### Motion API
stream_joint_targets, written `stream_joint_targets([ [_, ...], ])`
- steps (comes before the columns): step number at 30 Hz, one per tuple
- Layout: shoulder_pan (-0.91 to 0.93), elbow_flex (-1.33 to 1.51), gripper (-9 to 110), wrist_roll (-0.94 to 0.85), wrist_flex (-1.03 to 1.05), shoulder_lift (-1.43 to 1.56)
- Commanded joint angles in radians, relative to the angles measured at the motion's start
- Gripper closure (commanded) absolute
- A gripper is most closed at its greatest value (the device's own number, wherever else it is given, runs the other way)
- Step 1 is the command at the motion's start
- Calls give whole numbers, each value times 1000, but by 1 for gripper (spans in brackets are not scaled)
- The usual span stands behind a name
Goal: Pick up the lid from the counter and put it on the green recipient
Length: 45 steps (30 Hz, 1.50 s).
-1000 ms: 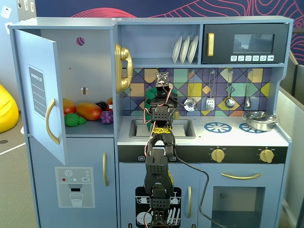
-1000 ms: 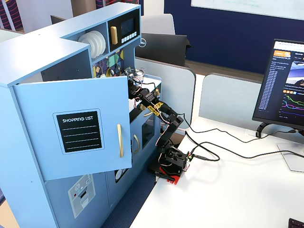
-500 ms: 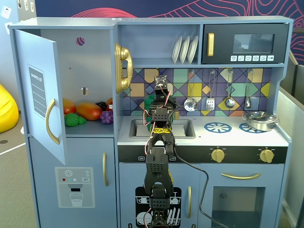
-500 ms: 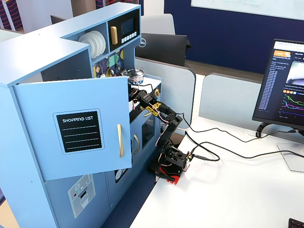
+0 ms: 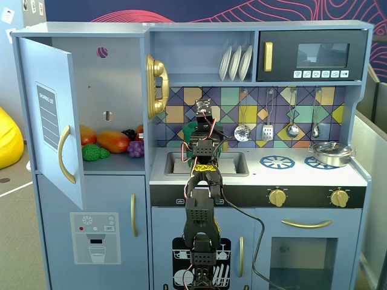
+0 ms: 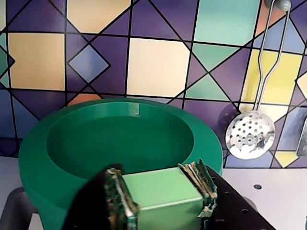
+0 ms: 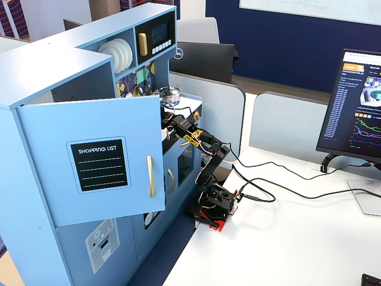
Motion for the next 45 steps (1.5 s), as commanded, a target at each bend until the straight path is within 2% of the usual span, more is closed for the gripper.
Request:
stream_joint_targets([
  [1,8,-8,79,34,-44,26],
  [11,44,-57,76,34,-67,20],
  [17,58,-114,67,49,-64,35],
  [23,51,-138,67,60,-32,97],
  [35,28,-146,75,69,201,319],
  [45,23,219,92,121,272,606],
])
